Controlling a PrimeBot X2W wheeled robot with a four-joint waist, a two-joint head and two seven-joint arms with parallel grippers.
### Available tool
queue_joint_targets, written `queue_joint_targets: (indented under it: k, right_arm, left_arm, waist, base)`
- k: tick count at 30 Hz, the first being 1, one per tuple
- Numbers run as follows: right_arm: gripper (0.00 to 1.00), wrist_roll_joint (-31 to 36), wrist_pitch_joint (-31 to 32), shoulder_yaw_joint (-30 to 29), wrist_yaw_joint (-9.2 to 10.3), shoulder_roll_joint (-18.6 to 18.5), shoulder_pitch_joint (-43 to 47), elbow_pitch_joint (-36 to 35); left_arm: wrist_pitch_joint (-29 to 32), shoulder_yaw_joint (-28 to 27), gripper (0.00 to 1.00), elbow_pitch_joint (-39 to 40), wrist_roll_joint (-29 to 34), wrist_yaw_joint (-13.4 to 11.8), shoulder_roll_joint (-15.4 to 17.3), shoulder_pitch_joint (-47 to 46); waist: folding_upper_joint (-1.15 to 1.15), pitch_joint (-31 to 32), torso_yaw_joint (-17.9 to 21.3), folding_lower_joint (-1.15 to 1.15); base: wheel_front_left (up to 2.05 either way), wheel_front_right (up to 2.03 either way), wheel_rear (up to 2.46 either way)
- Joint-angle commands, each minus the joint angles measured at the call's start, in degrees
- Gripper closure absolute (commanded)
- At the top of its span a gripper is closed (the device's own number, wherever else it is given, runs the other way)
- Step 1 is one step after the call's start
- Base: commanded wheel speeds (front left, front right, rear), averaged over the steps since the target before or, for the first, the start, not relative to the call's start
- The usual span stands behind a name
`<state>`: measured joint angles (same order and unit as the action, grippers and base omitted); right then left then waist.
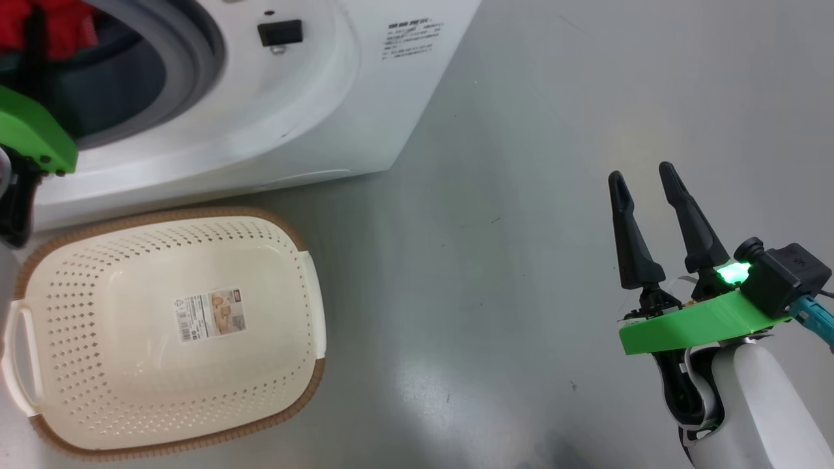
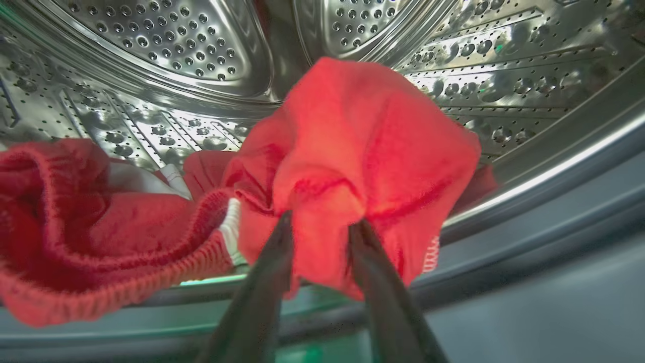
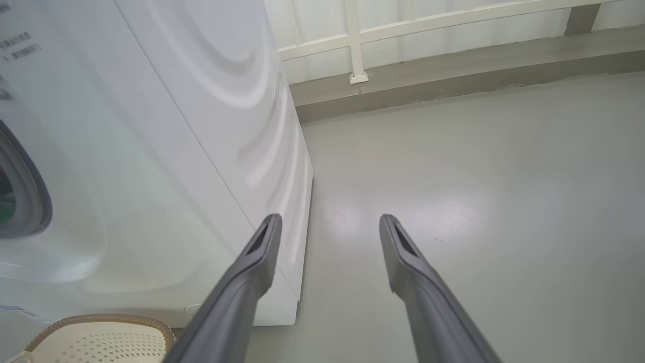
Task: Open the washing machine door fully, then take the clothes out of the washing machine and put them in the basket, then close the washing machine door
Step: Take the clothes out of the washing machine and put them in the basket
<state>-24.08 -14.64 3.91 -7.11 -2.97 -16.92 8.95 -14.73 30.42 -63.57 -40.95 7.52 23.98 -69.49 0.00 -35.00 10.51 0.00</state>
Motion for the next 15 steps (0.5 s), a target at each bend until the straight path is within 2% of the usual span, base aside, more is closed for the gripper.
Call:
queue_joint_targets:
  k: [1, 3, 10, 15]
  right_arm:
    - [0.00, -0.30, -0.36, 0.99, -0.37, 0.09, -0.19, -1.37]
    - [0.00, -0.35, -0.36, 1.00, -0.37, 0.09, -0.24, -1.35]
    - [0.00, -0.30, -0.36, 0.91, -0.37, 0.09, -0.25, -1.41]
    - [0.00, -0.01, -0.36, 0.57, -0.37, 0.09, 0.08, -1.35]
  left_arm:
    - [-0.17, -0.44, 0.82, 0.33, -0.41, -0.03, 3.05, -1.14]
    - [-0.19, 0.32, 1.00, -0.05, -0.90, -0.03, 3.13, -1.32]
    - [-0.25, 1.94, 1.00, 0.38, -2.64, -0.03, 3.14, -1.25]
    - [-0.26, 0.04, 1.00, 3.47, -2.68, -0.03, 3.44, 0.32]
  waist:
    - [0.00, 0.13, 0.07, 0.00]
    - [0.00, 0.36, 0.14, 0.00]
    - [0.00, 1.52, -0.07, 0.00]
    - [0.00, 3.02, -0.67, 0.00]
  base:
    - [0.00, 0.00, 0.00]
    - [0.00, 0.00, 0.00]
    - [0.00, 0.00, 0.00]
    - [0.00, 0.00, 0.00]
